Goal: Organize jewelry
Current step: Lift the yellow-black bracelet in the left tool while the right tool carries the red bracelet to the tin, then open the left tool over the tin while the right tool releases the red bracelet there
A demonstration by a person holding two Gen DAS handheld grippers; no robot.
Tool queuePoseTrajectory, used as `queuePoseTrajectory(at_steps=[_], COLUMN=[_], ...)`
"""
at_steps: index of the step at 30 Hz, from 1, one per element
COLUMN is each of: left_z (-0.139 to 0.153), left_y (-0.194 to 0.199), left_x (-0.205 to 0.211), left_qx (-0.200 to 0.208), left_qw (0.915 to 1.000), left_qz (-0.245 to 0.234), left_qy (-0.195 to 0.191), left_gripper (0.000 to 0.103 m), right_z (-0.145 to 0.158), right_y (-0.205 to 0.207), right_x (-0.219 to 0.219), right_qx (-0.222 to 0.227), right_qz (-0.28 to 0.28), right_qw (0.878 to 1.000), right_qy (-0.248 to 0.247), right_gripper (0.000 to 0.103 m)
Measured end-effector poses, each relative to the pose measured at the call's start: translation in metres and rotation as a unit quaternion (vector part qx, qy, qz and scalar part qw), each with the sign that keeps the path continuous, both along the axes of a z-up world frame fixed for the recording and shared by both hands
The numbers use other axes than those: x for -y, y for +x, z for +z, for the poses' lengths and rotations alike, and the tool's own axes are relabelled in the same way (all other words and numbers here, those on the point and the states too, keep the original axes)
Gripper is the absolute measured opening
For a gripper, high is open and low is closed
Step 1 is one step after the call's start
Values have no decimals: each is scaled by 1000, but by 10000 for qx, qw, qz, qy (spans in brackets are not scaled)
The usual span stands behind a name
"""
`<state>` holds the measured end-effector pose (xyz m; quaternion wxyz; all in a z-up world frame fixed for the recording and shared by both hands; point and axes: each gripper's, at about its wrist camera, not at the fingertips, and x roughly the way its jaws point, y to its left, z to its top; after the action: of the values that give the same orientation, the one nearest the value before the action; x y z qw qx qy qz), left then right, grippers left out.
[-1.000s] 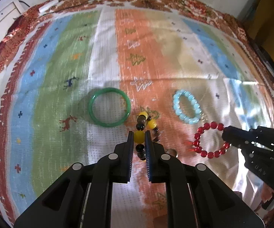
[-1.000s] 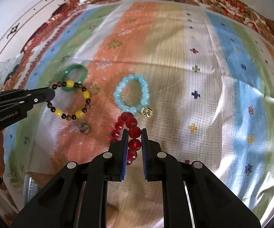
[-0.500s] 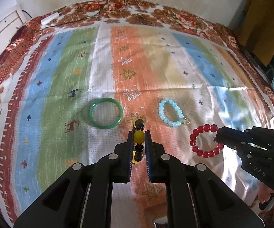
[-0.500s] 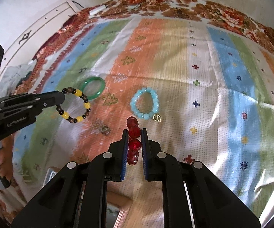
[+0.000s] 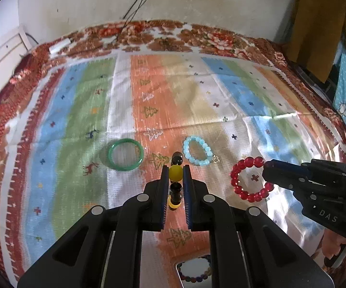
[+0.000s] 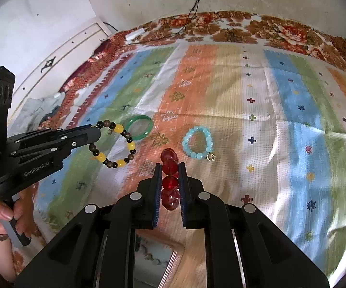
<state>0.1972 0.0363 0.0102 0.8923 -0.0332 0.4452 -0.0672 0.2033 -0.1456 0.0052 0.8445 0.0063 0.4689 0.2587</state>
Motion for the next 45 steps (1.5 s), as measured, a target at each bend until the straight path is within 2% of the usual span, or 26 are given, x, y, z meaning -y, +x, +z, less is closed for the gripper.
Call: queuePoseTrajectory(at_steps=[6,15,26,35,45], left_z=[17,30,36,30,19], left_y=[-22,-50,-84,-115,-132], left_x=[5,10,19,30,33], left_qx=[287,542,773,880,765], left_qw=[9995,9981,9958,9945,9951], left_qz=[-124,-201,-378,-539,-615], left_qy=[-99,-223,-304,-172,-133], left_gripper=[11,11,11,11,11], right_z=[11,24,38,29,16], right_y=[-17,-41,-70,-90,-105], right_x=[1,3,10,9,11], right_qx=[171,447,576,454,294], right_qz=[138,239,378,588,662], right_qw=[9997,9982,9957,9956,9961], right_qy=[129,314,620,574,503], right_gripper=[14,14,14,14,14])
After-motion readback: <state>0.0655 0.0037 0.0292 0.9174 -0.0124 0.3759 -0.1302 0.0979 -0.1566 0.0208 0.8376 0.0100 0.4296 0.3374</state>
